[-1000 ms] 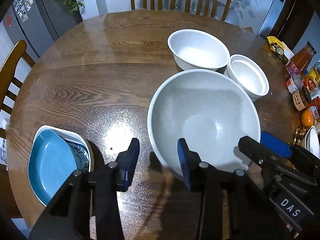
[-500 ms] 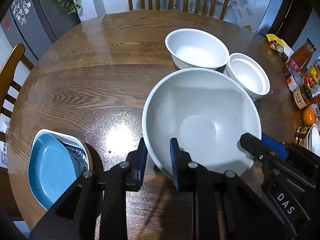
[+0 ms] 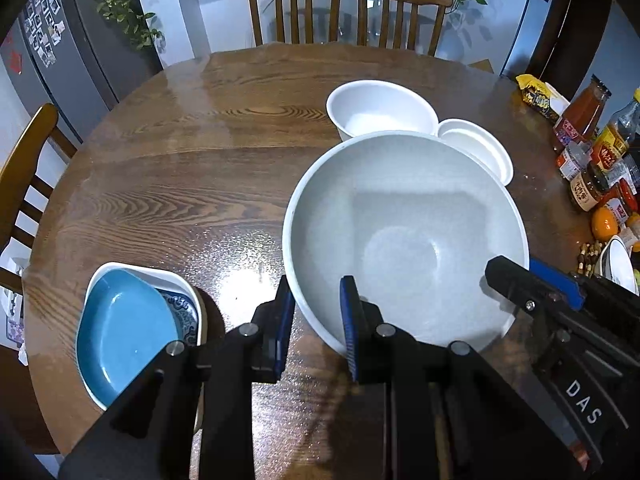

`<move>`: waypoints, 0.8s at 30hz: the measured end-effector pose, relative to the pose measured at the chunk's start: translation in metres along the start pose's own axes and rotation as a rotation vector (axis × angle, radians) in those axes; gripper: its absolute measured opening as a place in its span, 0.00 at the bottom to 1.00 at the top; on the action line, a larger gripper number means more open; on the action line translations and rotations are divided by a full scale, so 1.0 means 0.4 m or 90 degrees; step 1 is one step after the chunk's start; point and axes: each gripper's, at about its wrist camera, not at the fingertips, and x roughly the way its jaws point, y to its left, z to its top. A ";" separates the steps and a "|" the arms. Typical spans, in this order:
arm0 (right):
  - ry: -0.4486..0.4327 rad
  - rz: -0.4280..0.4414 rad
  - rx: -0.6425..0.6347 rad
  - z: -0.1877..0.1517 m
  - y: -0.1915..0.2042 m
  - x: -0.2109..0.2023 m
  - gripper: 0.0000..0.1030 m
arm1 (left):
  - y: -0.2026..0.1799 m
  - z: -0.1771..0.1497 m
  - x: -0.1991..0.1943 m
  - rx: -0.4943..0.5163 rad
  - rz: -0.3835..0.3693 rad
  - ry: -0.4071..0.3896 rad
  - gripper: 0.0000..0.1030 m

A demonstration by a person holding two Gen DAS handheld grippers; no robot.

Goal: Organize plates and bowls
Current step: 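Close both tools on the rim of the large white bowl, then carry the large white bowl beside the plate stack and open both tools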

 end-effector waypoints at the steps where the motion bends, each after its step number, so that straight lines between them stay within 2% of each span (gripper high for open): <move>1: -0.001 0.000 -0.002 -0.002 0.001 -0.004 0.20 | 0.003 -0.002 -0.006 0.000 0.000 -0.004 0.20; 13: -0.002 -0.019 -0.023 -0.034 0.043 -0.030 0.20 | 0.017 -0.036 -0.025 0.009 -0.002 -0.003 0.20; 24: 0.048 0.001 -0.016 -0.101 0.061 -0.026 0.20 | 0.042 -0.112 -0.025 0.039 -0.008 0.035 0.20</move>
